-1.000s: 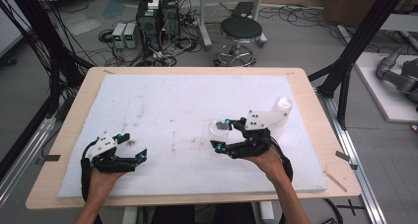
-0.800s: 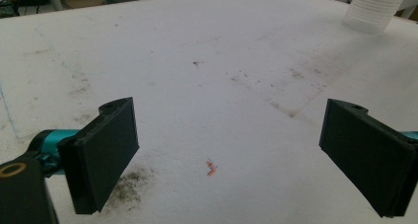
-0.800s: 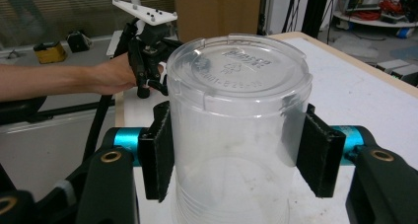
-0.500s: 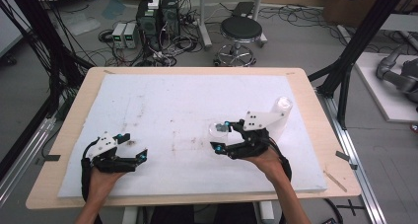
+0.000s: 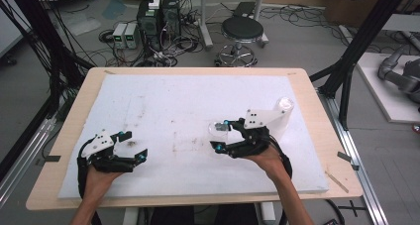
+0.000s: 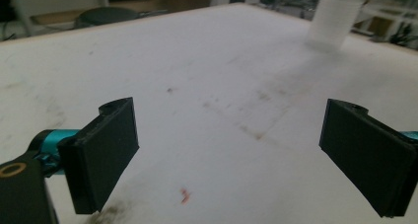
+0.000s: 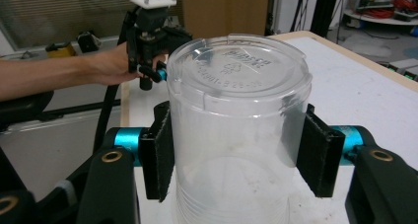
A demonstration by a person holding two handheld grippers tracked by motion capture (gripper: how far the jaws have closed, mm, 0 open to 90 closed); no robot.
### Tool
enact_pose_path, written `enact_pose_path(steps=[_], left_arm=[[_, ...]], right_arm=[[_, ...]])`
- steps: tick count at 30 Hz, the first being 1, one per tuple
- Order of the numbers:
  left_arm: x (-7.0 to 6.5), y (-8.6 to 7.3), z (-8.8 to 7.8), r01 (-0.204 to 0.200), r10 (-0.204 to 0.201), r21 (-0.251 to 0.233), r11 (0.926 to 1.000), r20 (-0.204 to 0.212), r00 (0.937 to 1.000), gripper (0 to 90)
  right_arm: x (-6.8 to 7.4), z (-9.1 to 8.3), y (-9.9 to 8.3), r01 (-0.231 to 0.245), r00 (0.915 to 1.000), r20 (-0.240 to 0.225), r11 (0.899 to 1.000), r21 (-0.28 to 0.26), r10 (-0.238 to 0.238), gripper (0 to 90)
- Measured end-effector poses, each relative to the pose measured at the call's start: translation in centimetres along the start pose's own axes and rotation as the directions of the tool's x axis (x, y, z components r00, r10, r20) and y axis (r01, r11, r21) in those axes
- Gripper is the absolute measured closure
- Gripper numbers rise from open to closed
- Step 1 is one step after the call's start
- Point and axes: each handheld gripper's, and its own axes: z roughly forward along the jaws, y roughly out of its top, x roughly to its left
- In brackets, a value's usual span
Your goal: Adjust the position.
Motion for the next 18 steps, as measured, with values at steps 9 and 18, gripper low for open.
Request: enact_pose_path(steps=[9,18], left_arm=[[-2.0,3.2,1.2,-0.060,0.067,-0.036,0.9975,0.242,0.9679,7.7],[-4.4,5.1,4.6,-0.112,0.118,-0.038,0.9930,0.392,0.9124,7.7]], right_arm=[[0.1,0.6,0.8,0.015,0.9987,-0.048,1.000,-0.005,-0.015,40.2],[0.2,0.8,1.0,0.026,0.9971,-0.072,1.000,-0.004,-0.026,40.2]])
